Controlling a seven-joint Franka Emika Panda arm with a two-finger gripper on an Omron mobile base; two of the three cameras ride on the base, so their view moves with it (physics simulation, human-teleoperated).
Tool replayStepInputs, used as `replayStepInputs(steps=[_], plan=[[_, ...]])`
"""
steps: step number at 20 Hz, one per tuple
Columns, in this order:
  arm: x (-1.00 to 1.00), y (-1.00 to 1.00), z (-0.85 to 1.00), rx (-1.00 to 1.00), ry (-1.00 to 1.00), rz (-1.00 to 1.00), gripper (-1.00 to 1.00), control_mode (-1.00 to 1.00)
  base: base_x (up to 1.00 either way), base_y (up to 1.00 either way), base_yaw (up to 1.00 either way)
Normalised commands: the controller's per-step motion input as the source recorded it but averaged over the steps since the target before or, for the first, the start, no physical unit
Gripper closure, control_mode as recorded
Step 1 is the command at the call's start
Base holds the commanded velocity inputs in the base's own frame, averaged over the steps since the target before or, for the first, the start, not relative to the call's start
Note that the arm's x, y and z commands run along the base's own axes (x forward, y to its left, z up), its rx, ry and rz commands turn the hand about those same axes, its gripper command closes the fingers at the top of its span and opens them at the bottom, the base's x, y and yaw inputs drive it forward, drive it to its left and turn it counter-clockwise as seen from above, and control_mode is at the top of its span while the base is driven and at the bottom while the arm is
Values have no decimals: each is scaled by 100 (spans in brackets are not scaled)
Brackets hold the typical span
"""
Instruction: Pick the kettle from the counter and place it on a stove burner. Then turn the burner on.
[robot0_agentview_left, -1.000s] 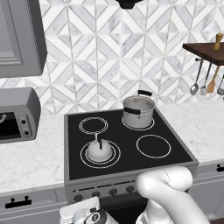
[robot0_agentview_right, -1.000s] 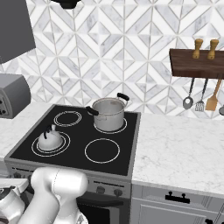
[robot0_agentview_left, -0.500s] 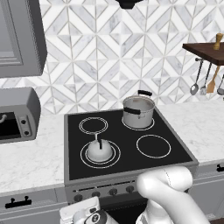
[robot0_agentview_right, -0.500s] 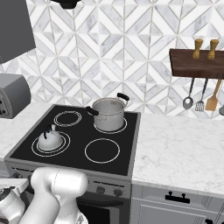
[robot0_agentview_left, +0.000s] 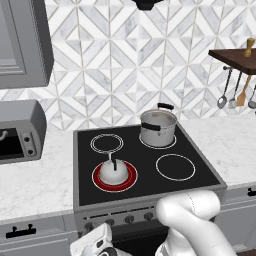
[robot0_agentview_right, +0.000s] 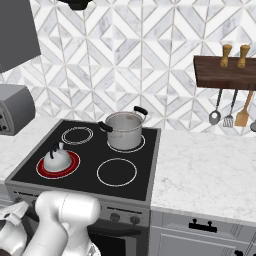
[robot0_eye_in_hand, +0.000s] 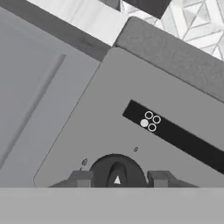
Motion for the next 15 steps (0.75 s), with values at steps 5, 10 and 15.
replayStepInputs(steps=[5,10,15], plan=[[0,53,17,-62,-4,0,100,-100,0,0,0],[2,58,11,-46,-4,0,100,-100,0,0,0],[0,0,0,0,0,0,100,-100,0,0,0]])
